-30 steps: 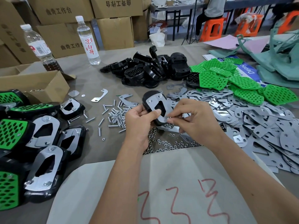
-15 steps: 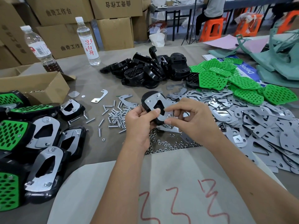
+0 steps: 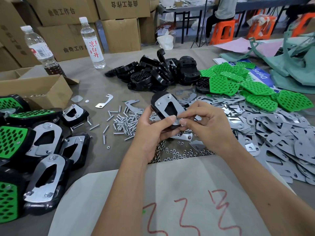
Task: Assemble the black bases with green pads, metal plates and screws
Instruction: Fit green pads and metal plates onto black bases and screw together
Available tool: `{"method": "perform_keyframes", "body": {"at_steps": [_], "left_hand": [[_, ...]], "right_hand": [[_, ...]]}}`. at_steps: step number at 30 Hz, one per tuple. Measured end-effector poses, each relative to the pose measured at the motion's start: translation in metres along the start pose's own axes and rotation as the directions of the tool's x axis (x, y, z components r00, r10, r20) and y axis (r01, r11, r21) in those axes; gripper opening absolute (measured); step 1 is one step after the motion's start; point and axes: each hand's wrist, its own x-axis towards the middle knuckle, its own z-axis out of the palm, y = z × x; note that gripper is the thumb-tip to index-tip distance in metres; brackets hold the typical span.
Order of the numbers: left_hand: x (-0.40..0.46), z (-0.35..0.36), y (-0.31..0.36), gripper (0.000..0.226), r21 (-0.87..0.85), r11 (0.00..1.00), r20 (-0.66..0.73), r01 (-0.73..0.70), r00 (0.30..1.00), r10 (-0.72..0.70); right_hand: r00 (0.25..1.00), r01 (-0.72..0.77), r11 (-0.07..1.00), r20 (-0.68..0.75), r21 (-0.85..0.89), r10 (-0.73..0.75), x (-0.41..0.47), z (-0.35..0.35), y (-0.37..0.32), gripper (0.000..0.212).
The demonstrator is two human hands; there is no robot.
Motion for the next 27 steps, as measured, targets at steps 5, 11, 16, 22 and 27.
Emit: {"method": "perform_keyframes", "body": {"at_steps": [5,11,16,22,27], "left_hand": [[0.001,0.001,-0.002,0.044,0.017,1.000,-0.029,-0.007,1.000,0.008],[0.003,0.004,-0.005,0.031,0.074,0.997,-0.056,0.006,0.998,-0.002],[0.004,0.004,-0.008,0.027,0.094,0.996,-0.064,0.005,0.998,0.001],[0.006,0.005,-0.011,0.026,0.125,0.992,-0.094,-0.003,0.995,0.015],[0.006,0.005,-0.010,0.027,0.060,0.998,-0.125,0.017,0.992,-0.010]], "right_hand": [[0.999,0.006,1.000,0.039,0.003,-0.007,0.001,-0.001,-0.002,0.020],[1.000,-0.009,0.995,0.008,-0.097,0.009,0.000,0.000,-0.004,0.021],[1.000,-0.009,0.985,0.021,-0.173,0.013,0.001,-0.001,-0.008,0.016],[0.999,-0.021,0.968,-0.051,-0.250,0.009,0.000,0.001,-0.005,0.023],[0.999,0.029,0.966,0.021,-0.257,-0.025,-0.002,-0.002,-0.007,0.014]]}}
